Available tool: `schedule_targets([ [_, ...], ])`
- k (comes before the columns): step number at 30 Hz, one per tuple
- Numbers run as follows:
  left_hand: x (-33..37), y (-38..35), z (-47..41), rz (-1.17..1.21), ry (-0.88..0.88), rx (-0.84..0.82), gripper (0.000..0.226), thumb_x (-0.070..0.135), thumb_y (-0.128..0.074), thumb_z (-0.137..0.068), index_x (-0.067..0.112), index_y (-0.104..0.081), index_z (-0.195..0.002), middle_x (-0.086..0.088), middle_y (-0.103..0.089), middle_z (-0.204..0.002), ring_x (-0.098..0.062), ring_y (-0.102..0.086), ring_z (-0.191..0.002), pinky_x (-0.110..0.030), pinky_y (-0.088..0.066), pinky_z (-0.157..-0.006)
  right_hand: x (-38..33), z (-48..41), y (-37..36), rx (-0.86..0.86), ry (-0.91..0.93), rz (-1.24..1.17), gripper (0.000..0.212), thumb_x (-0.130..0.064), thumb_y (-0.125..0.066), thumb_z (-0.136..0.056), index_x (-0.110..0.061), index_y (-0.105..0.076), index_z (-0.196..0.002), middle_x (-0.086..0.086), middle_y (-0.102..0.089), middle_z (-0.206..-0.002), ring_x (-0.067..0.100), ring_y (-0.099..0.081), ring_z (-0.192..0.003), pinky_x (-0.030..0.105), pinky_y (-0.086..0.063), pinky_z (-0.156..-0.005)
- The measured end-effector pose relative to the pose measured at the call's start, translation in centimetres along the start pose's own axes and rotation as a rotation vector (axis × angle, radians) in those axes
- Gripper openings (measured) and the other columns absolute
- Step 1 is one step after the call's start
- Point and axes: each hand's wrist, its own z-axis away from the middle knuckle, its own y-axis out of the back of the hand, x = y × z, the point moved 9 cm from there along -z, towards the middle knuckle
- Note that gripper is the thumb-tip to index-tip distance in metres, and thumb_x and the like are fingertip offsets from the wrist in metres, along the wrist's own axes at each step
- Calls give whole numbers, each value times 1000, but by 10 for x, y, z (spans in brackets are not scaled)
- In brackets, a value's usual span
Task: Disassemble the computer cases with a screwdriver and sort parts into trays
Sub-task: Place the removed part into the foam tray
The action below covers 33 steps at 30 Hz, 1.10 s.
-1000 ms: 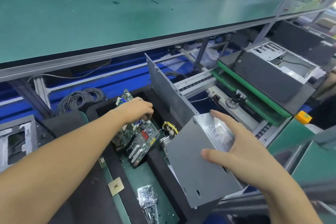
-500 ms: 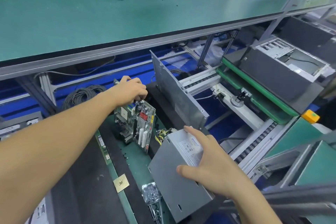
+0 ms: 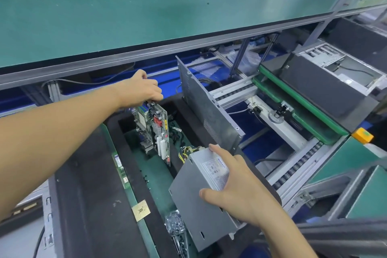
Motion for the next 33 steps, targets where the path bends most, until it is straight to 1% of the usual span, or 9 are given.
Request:
schedule_targets([
  [7,53,-17,-13,-6,-109,30,34,-9,-57,-79,24,-49,-79,11,-52,-82,-15,-43,-88,-37,-24,-90,7,0,-15,-13,-31,79,92,-59,-64,-64,-72,-6,-135,-24,-34,-114,5,-56,-96,30,-51,-79],
  [10,65,-23,-30,0,-94,-61,35,-6,-60,-81,27,-49,-81,13,-47,-87,-15,-44,-94,-39,-29,-92,14,-2,-22,-22,-53,98,93,-58,-64,-66,-67,-7,-140,-22,-34,-116,9,-56,-100,32,-51,-83],
  [14,81,-30,-57,36,-75,-153,31,-2,-59,-89,27,-61,-99,10,-57,-102,-18,-50,-101,-37,-29,-89,26,-2,-29,-29,-83,69,93,-56,-64,-66,-67,-7,-139,-21,-34,-117,10,-58,-99,32,-50,-84],
  [17,78,-30,-62,17,-97,-171,27,-1,-57,-91,24,-63,-102,7,-61,-107,-19,-53,-101,-38,-33,-96,33,-5,-37,-24,-93,130,94,-57,-63,-65,-64,-9,-142,-19,-34,-115,10,-53,-106,30,-45,-80],
  [21,63,-32,-57,4,-78,-213,27,6,-58,-93,28,-66,-106,10,-63,-112,-17,-54,-107,-37,-34,-101,20,-12,-66,-19,-32,290,98,-58,-62,-67,-53,-7,-149,-6,-34,-128,21,-43,-124,37,-44,-94],
  [27,74,-25,-58,-59,28,-139,30,2,-61,-89,30,-68,-100,9,-63,-107,-19,-49,-104,-39,-34,-91,6,-13,-92,79,28,343,98,-61,-56,-67,-51,-1,-147,0,-34,-129,27,-42,-119,39,-41,-85],
  [29,67,-30,-51,-7,109,-113,35,3,-62,-88,33,-68,-105,13,-62,-111,-18,-48,-108,-39,-30,-90,6,-16,-99,87,20,293,98,-61,-54,-65,-51,-3,-148,-1,-33,-130,27,-42,-119,38,-41,-87],
  [31,58,-34,-39,119,183,-49,43,5,-60,-92,36,-66,-121,14,-57,-129,-17,-44,-121,-40,-28,-94,1,-26,-109,93,30,283,96,-60,-56,-68,-49,-7,-150,0,-34,-131,26,-43,-119,38,-43,-92],
  [33,51,-33,-25,253,245,11,48,10,-55,-97,33,-54,-139,12,-46,-147,-15,-35,-135,-43,-24,-101,-4,-39,-123,98,43,309,95,-58,-60,-72,-47,-9,-151,1,-34,-131,27,-43,-119,40,-44,-95],
])
